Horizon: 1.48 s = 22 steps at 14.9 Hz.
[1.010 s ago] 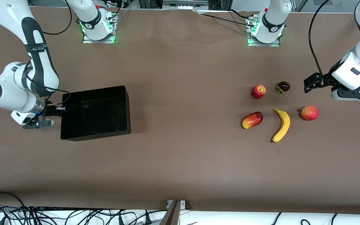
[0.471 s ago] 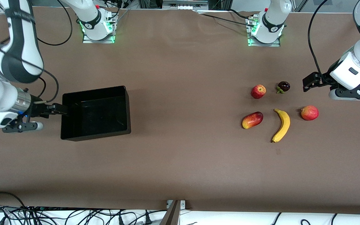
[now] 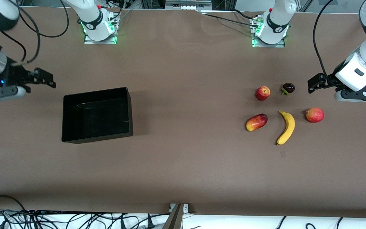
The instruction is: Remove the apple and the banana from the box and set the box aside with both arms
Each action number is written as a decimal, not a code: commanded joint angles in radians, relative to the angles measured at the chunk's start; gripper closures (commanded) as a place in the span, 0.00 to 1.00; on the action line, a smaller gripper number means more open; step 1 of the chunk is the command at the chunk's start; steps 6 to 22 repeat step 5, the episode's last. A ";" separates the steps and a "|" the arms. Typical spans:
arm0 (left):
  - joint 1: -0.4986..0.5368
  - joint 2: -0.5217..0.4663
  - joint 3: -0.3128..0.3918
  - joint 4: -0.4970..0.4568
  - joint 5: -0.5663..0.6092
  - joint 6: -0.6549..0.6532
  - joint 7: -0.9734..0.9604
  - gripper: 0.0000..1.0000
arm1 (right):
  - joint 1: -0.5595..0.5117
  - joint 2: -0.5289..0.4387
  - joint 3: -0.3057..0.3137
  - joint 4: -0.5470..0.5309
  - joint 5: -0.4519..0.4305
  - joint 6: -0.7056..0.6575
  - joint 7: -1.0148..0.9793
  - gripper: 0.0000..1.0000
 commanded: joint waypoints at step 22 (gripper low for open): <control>-0.009 0.006 0.004 0.024 0.023 -0.023 0.017 0.00 | -0.036 -0.020 0.055 -0.008 -0.043 -0.020 0.018 0.00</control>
